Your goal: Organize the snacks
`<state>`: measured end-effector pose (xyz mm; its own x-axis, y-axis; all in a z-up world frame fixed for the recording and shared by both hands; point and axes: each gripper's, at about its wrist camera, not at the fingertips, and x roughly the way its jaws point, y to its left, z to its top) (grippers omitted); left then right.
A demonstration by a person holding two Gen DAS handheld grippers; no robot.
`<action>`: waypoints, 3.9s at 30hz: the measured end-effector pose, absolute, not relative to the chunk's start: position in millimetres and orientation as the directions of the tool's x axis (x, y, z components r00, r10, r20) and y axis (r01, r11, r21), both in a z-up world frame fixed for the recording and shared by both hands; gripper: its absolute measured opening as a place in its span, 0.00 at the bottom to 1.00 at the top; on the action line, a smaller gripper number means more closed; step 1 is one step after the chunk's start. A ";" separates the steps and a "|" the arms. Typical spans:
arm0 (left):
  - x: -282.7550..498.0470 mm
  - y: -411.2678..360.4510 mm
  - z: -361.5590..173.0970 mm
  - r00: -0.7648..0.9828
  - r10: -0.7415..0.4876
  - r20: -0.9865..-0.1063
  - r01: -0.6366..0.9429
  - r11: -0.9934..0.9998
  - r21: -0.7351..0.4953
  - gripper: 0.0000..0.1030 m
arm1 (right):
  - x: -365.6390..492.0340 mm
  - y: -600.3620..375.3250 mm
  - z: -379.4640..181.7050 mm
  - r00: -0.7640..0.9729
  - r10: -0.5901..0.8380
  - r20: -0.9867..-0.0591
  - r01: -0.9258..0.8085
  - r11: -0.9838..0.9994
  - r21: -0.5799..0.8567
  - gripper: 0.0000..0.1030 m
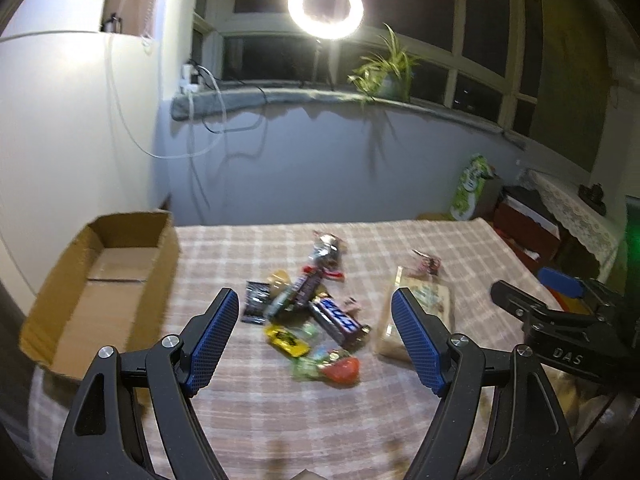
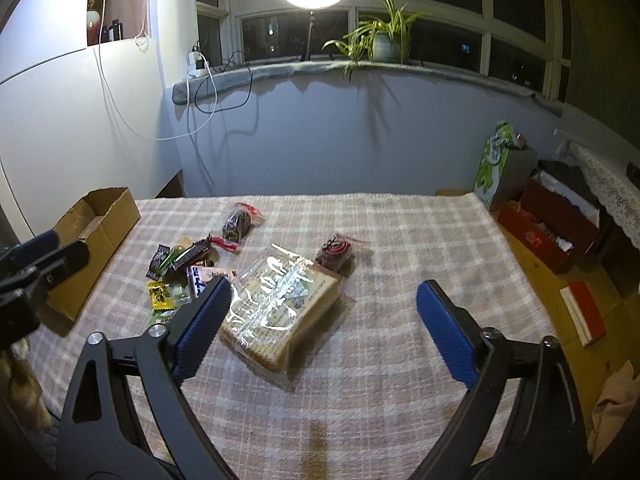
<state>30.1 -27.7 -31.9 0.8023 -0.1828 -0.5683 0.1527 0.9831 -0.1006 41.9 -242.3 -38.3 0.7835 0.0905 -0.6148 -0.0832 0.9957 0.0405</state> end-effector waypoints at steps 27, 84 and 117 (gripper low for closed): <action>110.3 -65.0 -105.7 0.468 -0.514 -0.719 0.307 0.857 -0.413 0.45 | 105.0 -270.9 -109.6 0.535 0.435 -0.724 -0.120 0.888 0.445 0.54; 79.0 16.7 -64.2 0.589 -0.465 -0.661 0.257 0.883 -0.392 0.38 | 136.0 -162.8 -71.5 0.419 0.605 -0.677 -0.306 0.796 0.522 0.42; 45.8 226.3 -67.1 0.740 -0.172 -0.650 -0.158 0.895 -0.417 0.38 | 159.8 95.4 -59.4 0.182 0.695 -0.696 -0.627 0.627 0.462 0.42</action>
